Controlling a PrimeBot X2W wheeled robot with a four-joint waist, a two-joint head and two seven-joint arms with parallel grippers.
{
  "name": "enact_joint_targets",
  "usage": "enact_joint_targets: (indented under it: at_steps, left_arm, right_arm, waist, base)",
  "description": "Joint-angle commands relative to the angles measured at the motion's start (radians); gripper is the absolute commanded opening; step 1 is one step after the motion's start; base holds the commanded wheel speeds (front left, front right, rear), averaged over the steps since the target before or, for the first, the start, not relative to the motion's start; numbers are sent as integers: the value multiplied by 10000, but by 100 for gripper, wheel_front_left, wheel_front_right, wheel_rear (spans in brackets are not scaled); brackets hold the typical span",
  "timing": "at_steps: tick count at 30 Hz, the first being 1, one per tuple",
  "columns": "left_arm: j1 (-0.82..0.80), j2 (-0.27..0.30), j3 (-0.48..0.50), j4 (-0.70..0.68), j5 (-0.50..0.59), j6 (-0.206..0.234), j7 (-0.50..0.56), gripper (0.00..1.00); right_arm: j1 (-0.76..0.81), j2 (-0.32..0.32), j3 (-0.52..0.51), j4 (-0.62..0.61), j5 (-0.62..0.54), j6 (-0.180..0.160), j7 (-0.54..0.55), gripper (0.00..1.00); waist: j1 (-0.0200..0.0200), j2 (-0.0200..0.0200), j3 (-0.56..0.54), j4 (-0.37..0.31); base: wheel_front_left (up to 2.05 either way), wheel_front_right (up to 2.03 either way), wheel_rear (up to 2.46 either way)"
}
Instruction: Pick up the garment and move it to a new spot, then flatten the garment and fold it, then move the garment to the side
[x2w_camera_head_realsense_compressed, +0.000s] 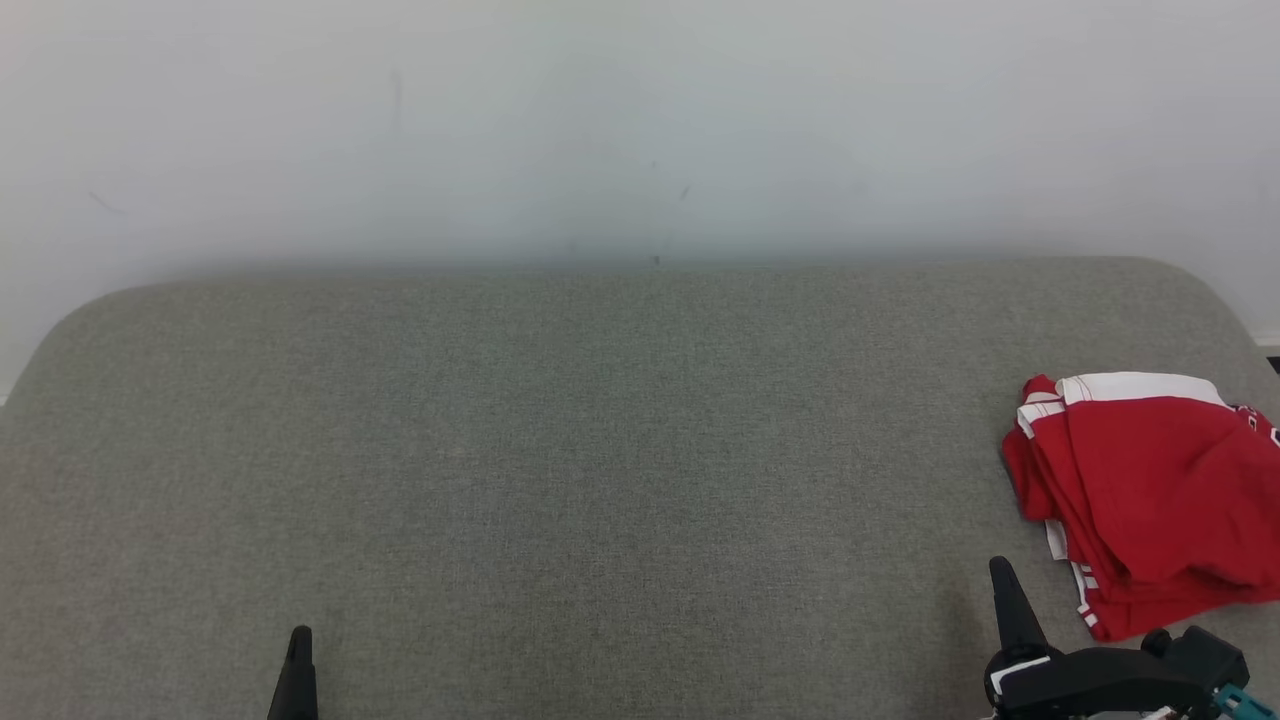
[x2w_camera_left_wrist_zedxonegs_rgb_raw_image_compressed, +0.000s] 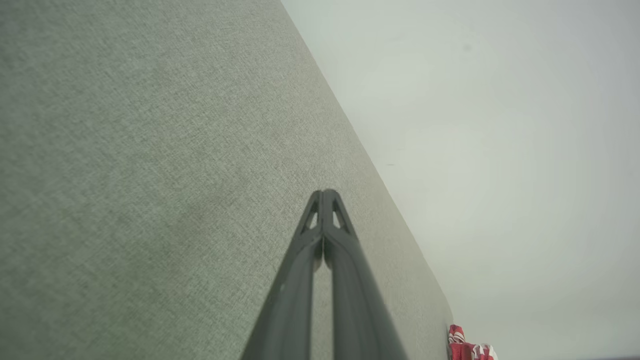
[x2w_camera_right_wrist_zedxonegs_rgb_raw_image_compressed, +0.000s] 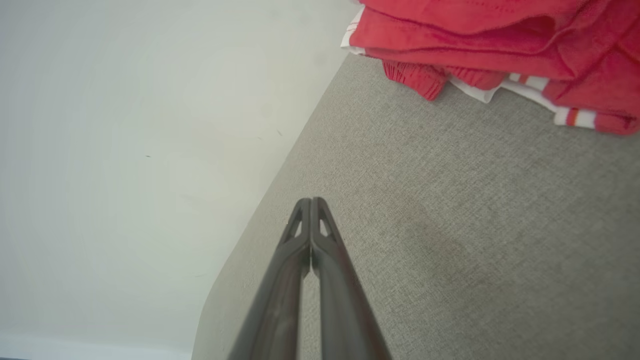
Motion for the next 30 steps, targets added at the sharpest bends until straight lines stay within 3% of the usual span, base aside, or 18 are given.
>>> enact_joint_targets:
  at_steps: [1, 30]
  left_arm:
    - [-260, 38, 64, -164, -401, -26, 90, 0]
    - [-606, 49, 256, -428, -3010, -101, 771, 0]
  right_arm:
    - [-174, -3, -44, -196, 417, -12, 96, 0]
    - [-279, -3, -260, -725, 3287, -18, 786, 0]
  waist:
    - [-1, -1, 8, 13]
    - [-1, -1, 106, 173]
  base:
    - [0, 0, 0]
    - [0, 0, 0]
